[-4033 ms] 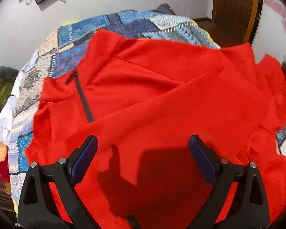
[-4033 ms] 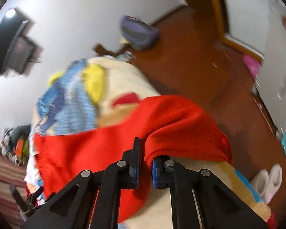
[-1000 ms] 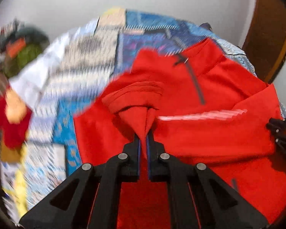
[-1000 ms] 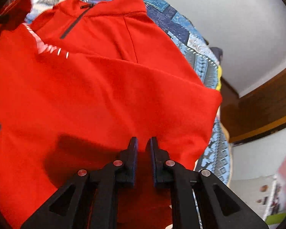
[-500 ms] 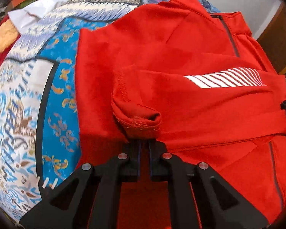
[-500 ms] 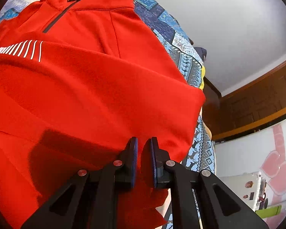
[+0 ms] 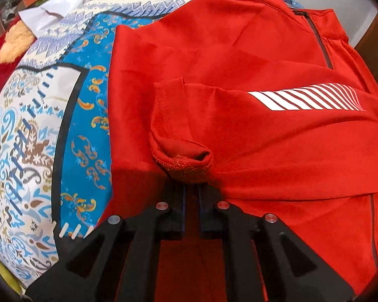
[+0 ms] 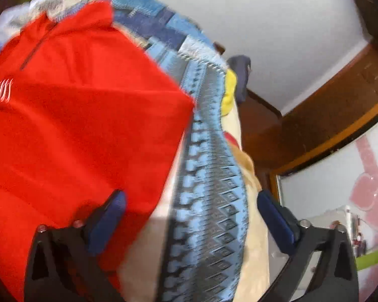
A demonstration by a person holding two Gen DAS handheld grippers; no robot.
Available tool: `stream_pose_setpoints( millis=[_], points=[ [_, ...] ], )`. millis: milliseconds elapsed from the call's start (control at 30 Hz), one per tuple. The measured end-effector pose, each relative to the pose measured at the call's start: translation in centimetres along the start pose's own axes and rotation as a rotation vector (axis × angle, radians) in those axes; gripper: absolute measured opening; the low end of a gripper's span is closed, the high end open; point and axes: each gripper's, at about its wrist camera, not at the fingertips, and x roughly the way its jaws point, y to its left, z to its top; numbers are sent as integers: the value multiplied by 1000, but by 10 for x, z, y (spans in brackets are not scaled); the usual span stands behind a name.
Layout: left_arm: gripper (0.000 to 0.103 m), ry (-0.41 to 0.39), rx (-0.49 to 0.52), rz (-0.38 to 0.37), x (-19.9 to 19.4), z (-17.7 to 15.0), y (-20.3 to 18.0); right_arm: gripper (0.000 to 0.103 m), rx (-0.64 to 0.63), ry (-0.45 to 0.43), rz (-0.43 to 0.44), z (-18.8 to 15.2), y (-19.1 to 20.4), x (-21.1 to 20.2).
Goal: Fold large clothes
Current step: 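Release the sleeve with the left gripper and pull back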
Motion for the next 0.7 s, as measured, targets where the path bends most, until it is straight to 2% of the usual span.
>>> stream_pose_setpoints(
  millis=[67,167,233,267,300,400,467,567,633,700],
  points=[
    [18,13,20,-10,-6,-3,-1,103,60,10,63,0,-15,1],
    [24,19,74,26,-24,-15,0,103,110,-13,103,4,-30,-7],
    [38,14,81,20,-37,-20,2,103,127,-34,142,6,-33,-14],
    [51,4,77,13,-45,-22,4,103,135,-47,159,7,-33,-20],
    [58,-19,70,9,-58,-23,8,103,145,-63,179,10,-34,-27],
    [65,-80,72,24,-86,-22,16,103,175,-119,244,15,-32,-44],
    [68,-124,75,39,-107,-14,21,103,204,-160,294,27,-32,-53],
    [79,-176,75,52,-125,6,24,103,251,-205,366,43,-31,-66],
    [80,-208,83,68,-134,32,22,103,257,-240,410,64,-29,-74],
    [83,-226,109,88,-137,54,14,103,241,-261,414,83,-25,-75]
  ],
)
